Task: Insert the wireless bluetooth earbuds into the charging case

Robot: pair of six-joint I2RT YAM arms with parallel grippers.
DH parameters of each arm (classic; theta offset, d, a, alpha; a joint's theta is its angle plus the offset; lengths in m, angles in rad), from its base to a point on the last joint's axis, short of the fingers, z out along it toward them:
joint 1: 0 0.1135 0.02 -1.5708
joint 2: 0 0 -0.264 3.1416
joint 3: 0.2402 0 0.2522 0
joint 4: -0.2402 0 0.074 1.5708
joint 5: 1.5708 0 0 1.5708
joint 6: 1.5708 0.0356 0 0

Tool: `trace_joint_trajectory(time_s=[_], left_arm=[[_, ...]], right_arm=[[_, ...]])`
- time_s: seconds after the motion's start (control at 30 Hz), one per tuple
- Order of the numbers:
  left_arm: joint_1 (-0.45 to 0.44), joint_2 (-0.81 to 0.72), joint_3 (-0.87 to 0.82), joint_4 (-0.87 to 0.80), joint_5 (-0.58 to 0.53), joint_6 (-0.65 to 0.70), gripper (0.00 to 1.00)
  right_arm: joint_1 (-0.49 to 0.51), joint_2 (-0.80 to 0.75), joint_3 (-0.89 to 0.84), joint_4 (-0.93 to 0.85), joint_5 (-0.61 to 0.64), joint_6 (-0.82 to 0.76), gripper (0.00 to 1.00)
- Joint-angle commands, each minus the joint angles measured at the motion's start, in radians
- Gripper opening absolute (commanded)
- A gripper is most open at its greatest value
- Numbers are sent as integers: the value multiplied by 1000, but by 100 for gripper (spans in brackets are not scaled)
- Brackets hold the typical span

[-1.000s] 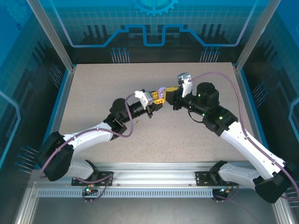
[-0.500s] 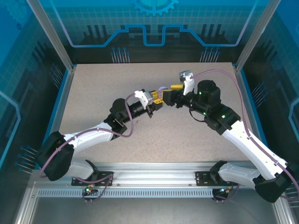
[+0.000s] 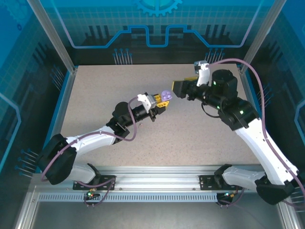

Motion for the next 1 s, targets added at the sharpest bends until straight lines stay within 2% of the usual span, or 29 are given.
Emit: trace_joint_trajectory(time_s=[0.0, 0.17, 0.53, 0.77, 0.97], left_arm=[[-4, 16, -20, 39, -2, 5, 0], [-6, 19, -35, 35, 11, -7, 0], [-4, 40, -47, 50, 18, -31, 0], [-5, 49, -40, 52, -15, -27, 0], [-4, 53, -29, 38, -34, -17, 0]], right_arm=[[-29, 113, 80, -201, 11, -15, 63], [-42, 269, 201, -303, -7, -61, 53], [-35, 531, 437, -443, -92, -124, 48], [-12, 504, 376, -455, -95, -147, 46], [2, 370, 236, -435, -80, -137, 43]])
